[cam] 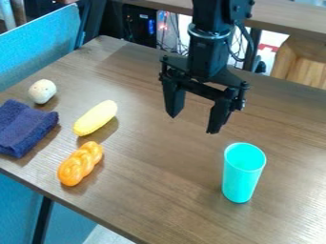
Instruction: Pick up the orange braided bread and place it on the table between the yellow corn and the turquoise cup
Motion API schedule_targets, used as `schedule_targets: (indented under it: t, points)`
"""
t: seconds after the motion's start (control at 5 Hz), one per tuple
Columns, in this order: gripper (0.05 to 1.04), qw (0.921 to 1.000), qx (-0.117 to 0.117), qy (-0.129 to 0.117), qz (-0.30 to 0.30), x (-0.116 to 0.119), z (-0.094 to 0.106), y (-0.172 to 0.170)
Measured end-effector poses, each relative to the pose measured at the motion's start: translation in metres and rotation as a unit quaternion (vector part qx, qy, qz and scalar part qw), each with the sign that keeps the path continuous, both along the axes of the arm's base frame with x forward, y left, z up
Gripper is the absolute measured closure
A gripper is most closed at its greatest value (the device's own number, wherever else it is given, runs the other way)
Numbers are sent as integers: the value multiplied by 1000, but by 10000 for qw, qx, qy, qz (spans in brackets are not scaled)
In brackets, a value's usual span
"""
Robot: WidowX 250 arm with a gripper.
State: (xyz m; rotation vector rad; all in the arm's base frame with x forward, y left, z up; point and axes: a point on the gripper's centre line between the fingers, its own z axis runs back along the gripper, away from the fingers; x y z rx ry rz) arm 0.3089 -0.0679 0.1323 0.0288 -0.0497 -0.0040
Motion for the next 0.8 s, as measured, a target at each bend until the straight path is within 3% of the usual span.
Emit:
schedule_targets:
  t: [0.2, 0.4, 0.8]
  points:
    - [83, 9998, 42, 172, -8, -3, -10, 1]
    - [83, 9986, 112, 512, -89, -18, -21, 16]
    - [83, 9975, 279, 462, -452, -11, -24, 72]
